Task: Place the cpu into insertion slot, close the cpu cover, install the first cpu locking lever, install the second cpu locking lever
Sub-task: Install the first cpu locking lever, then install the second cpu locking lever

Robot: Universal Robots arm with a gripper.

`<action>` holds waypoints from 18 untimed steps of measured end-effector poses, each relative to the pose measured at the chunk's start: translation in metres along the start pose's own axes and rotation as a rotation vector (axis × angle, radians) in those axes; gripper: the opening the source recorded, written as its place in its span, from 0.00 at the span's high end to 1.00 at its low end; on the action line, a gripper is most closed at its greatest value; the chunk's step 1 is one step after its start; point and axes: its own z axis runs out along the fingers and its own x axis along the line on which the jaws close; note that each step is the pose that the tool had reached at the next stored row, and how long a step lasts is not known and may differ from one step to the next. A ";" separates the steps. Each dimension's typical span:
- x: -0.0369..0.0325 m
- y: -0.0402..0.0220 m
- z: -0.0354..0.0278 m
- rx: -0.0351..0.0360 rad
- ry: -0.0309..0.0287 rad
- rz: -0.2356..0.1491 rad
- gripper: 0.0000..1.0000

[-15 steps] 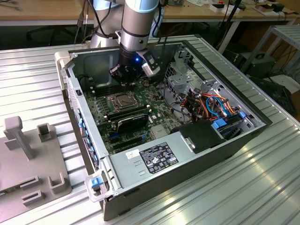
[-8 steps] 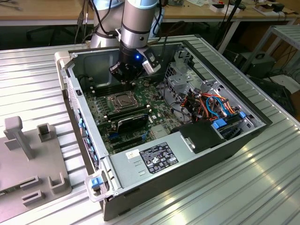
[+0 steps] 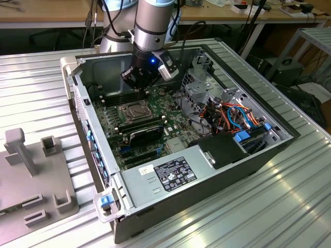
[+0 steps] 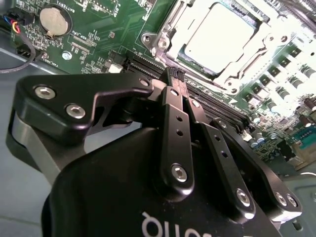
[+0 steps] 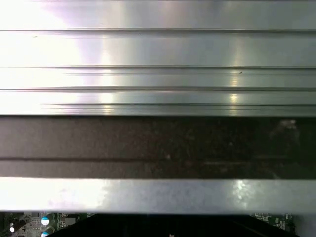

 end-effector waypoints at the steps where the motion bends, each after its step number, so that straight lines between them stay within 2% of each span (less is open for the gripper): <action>1: 0.0000 -0.0005 -0.0001 -0.0001 0.0000 0.000 0.89; 14: 0.0000 -0.0033 -0.0001 0.0000 0.0000 0.000 0.89; 16: 0.0000 -0.0068 -0.0002 0.0000 0.0000 0.000 0.89; 18: 0.0000 -0.0070 -0.0002 0.0000 0.0000 0.000 0.89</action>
